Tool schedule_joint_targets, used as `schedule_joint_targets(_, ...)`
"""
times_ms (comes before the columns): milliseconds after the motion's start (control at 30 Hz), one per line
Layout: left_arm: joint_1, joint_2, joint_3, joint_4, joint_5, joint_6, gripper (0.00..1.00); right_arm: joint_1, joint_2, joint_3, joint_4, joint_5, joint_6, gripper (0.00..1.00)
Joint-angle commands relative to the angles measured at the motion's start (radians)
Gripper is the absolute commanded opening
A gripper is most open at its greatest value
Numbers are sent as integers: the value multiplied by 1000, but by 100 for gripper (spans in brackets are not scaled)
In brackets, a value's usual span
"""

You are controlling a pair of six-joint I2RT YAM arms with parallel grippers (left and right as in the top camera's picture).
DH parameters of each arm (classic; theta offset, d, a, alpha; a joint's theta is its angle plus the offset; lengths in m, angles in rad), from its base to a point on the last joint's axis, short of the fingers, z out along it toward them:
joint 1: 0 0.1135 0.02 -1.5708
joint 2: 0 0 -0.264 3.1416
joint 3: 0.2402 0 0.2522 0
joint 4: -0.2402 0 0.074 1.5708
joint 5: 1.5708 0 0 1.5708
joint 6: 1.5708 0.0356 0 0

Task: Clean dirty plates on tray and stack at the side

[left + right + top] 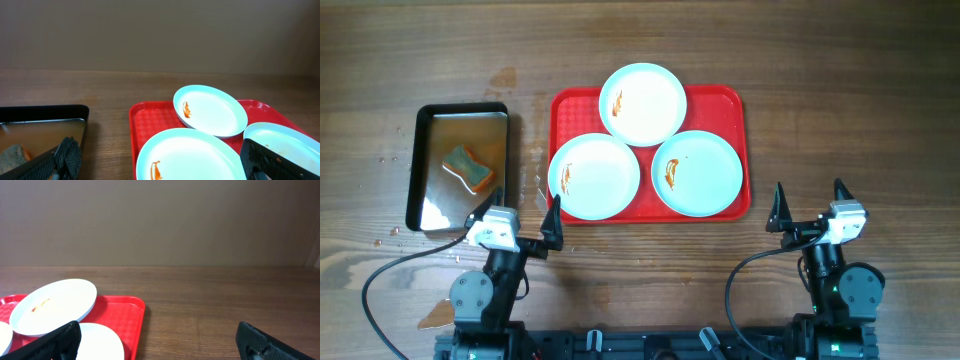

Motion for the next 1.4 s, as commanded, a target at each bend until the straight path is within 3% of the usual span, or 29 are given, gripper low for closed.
schedule_joint_targets(0,-6,-7,-6,-4,-16,16,100,-5,0,-1,3,-16,-14,100)
schedule_joint_targets(1367,-6,-7,-6,14,-24,16,100,-5,0,-1,3,-16,-14,100)
